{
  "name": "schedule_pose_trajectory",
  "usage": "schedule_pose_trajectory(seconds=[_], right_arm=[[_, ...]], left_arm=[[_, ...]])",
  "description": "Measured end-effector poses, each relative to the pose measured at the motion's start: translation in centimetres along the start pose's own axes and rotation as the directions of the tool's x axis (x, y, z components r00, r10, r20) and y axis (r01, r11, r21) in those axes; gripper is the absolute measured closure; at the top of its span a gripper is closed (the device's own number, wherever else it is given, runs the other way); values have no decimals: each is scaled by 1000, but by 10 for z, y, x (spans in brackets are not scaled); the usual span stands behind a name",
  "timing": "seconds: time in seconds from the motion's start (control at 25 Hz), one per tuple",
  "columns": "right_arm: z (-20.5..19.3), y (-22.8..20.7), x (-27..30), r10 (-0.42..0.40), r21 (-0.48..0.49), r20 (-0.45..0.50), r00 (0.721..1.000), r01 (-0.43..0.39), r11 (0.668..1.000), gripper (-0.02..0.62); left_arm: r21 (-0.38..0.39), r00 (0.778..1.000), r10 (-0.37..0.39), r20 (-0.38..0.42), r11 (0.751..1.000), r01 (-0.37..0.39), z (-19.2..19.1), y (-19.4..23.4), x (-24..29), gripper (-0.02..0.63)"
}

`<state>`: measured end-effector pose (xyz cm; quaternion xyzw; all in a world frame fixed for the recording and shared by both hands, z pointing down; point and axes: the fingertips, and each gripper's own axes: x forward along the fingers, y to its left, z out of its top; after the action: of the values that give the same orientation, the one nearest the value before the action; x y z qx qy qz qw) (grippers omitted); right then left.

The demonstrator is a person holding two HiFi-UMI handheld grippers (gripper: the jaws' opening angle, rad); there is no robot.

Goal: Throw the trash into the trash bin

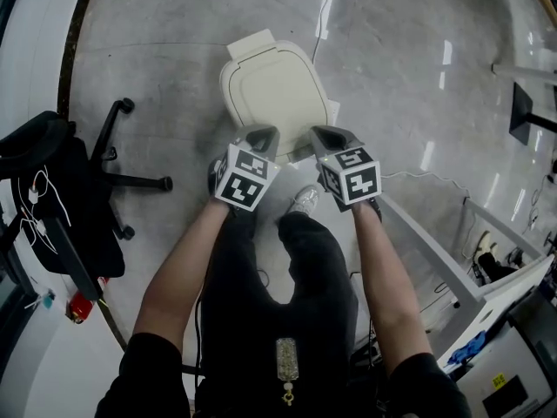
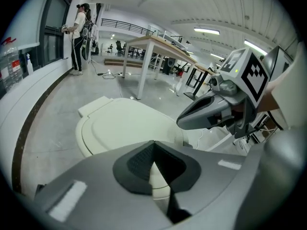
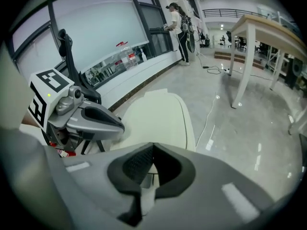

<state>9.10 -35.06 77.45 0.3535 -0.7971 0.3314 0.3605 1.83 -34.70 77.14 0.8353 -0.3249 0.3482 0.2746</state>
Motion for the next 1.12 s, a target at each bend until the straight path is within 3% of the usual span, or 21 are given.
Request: schedule_pose_trajectory(seconds=[0.44,0.6,0.84,1.12], right_arm=[[112,56,-115,-38,19,230,972,35,999,592],[136,78,-167,-74,79,288,955,53,995,592],[188,120,-255,-53,68,424,904,27,997,592],[217,164,-368,3,-31,584,812,19,999,594]], left_arm=[[102,985,-57,165,994,40,117,-13,-109,600],[155,976,-83,199,986,52,152,-31,-167,600],[208,951,-95,293,977,34,204,-62,-247,600],[155,896,-77,437,988,9,237,-120,-332,600]])
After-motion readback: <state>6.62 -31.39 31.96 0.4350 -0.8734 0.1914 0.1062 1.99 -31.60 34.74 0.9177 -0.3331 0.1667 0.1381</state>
